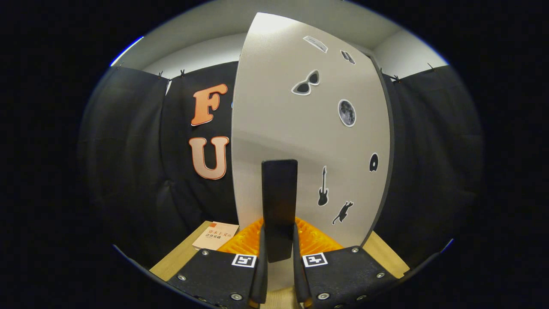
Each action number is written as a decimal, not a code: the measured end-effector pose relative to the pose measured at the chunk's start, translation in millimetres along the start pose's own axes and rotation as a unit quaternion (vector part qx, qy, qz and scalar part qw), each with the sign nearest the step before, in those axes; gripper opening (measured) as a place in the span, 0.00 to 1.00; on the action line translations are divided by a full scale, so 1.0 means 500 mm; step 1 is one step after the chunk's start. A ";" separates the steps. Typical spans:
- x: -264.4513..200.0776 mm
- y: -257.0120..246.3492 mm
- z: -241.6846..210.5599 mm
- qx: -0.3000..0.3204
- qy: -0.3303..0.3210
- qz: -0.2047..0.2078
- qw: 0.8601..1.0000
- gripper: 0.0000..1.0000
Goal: Open the shoe cabinet door, grab the shoes and put them into the shoe cabinet, then close the shoe cabinet door.
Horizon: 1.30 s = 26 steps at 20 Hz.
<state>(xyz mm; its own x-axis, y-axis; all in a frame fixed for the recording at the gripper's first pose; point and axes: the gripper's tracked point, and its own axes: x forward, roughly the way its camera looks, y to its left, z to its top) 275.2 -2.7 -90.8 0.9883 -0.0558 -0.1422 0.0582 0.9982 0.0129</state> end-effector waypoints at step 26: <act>-0.104 -0.246 -0.011 -0.043 -0.040 0.046 0.997 0.18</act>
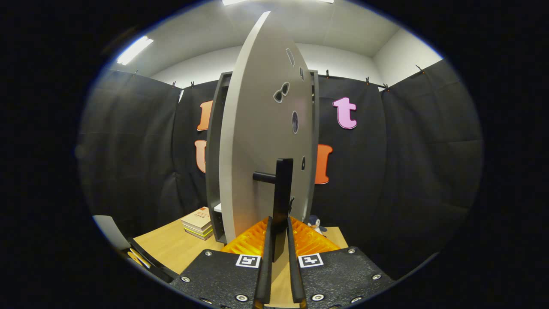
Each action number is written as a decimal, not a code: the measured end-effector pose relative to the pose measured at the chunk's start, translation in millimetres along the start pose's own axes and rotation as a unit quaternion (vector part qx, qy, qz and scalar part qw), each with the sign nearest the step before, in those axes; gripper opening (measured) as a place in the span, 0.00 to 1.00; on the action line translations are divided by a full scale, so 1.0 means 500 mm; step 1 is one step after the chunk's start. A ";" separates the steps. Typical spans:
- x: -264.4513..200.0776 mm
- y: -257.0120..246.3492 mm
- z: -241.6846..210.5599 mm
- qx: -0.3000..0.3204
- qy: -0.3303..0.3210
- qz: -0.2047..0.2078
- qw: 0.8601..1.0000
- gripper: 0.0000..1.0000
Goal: Open the shoe cabinet door, grab the shoes and put them into the shoe cabinet, then close the shoe cabinet door.
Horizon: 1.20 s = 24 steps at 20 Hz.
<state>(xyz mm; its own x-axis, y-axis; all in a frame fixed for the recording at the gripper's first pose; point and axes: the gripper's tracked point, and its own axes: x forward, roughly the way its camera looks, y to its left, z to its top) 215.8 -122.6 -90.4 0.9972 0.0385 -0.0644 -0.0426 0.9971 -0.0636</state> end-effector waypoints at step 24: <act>-0.121 -0.047 -0.051 0.000 0.011 -0.012 1.000 0.14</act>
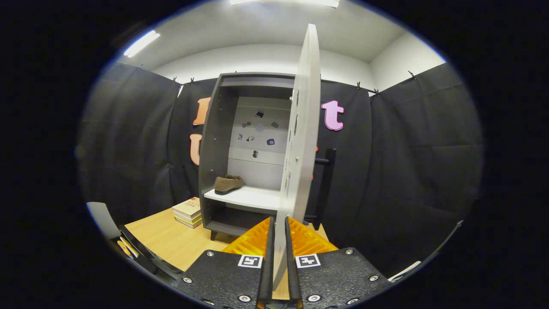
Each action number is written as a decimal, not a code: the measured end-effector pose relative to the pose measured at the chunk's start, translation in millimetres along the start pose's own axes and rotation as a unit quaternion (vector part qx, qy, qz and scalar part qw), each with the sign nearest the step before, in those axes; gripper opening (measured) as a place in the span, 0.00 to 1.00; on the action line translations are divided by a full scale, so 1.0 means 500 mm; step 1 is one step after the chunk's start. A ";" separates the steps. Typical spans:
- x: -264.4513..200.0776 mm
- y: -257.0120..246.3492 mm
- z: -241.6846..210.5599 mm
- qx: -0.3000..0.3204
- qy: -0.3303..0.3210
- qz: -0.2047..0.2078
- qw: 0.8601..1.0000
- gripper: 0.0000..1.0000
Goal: Open the shoe cabinet door, grab the shoes and put them into the shoe cabinet, then close the shoe cabinet door.
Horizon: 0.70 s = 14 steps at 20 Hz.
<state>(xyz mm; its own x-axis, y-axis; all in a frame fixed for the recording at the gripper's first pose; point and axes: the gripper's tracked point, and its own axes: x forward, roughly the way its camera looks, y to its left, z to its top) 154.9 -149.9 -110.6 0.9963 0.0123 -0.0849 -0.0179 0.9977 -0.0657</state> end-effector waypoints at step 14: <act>0.038 0.273 -0.103 0.075 0.044 -0.031 0.996 0.27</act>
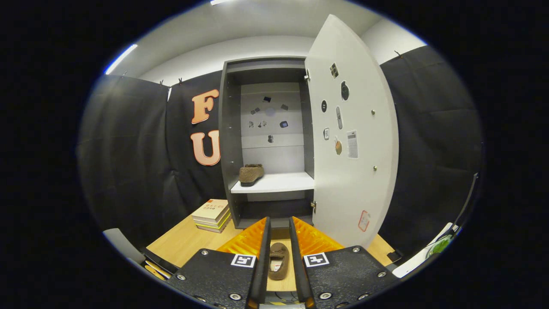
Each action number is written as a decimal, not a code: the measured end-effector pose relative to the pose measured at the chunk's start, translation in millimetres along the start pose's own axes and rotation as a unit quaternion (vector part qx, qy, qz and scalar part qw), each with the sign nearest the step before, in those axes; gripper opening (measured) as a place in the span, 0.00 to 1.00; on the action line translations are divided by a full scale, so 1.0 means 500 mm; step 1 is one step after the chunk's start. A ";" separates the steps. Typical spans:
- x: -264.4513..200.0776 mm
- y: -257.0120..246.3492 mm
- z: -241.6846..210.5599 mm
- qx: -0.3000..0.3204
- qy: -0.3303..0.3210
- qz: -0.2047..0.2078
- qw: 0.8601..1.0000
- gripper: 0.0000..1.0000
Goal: Open the shoe cabinet door, grab the shoes and put them into the shoe cabinet, then close the shoe cabinet door.
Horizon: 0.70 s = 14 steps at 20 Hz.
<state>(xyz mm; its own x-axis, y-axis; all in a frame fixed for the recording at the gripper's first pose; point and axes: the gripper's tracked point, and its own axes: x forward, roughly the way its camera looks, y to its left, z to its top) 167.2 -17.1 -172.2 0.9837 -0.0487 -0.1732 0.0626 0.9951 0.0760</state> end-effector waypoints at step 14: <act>0.187 0.045 -0.310 0.031 0.114 -0.006 0.993 0.31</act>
<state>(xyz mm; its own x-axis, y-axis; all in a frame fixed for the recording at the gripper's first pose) 234.3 13.8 -338.9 0.9196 -0.0322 -0.3916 0.0909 0.9871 0.1321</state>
